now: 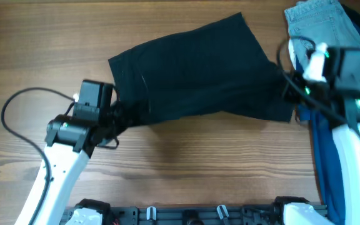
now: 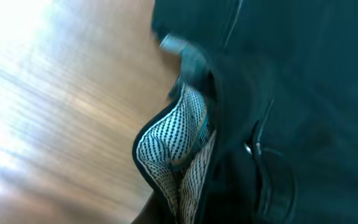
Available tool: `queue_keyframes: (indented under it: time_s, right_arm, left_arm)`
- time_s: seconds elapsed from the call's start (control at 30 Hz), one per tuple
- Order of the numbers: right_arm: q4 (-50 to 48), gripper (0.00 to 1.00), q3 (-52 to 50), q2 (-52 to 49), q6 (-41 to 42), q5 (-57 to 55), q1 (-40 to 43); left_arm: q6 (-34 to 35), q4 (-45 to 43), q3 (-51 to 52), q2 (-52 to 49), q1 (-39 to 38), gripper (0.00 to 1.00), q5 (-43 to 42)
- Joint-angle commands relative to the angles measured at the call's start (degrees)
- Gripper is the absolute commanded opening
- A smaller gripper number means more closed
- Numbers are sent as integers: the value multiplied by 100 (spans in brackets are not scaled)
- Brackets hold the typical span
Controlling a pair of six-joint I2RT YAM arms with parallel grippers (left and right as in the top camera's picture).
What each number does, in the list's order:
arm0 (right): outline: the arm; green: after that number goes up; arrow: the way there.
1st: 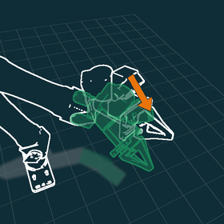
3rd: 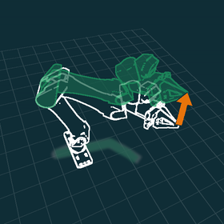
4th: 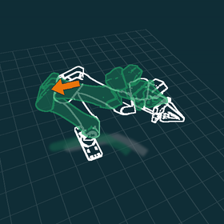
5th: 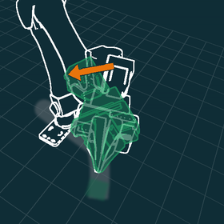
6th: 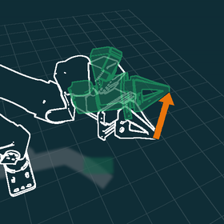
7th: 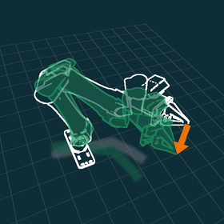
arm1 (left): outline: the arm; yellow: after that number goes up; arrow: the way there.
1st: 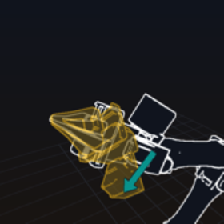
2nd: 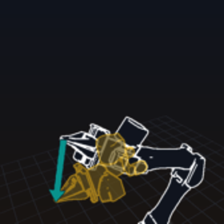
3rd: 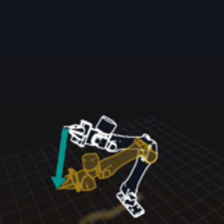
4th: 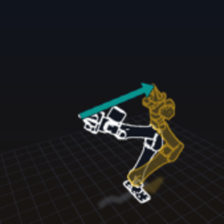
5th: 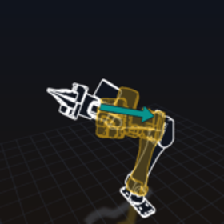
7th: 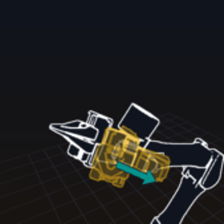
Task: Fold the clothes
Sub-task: 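Lift the leg hems and fold them up toward the waistband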
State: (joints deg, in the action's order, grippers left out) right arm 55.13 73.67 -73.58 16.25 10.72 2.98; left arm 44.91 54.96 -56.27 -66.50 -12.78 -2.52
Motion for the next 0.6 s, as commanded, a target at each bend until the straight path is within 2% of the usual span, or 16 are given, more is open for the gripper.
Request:
queue_keyframes:
  time_s: [0.0, 0.17, 0.4, 0.57]
  right_arm:
    - [-973, 4, 186, -914, -306, -514, 212]
    - [-2597, 4, 186, -2063, -575, -35, 170]
    - [-4494, 4, 186, -2946, -575, -66, -328]
    - [-5453, 4, 186, -3652, -568, -166, -713]
  left_arm:
    - [55, -673, 11, -667, 105, 4, 1622]
    - [55, -1893, 9, -1523, 105, 4, 2402]
    - [44, -3976, 9, -2096, 111, 4, 2986]
    - [28, -4822, 9, -2312, 111, 4, 3401]
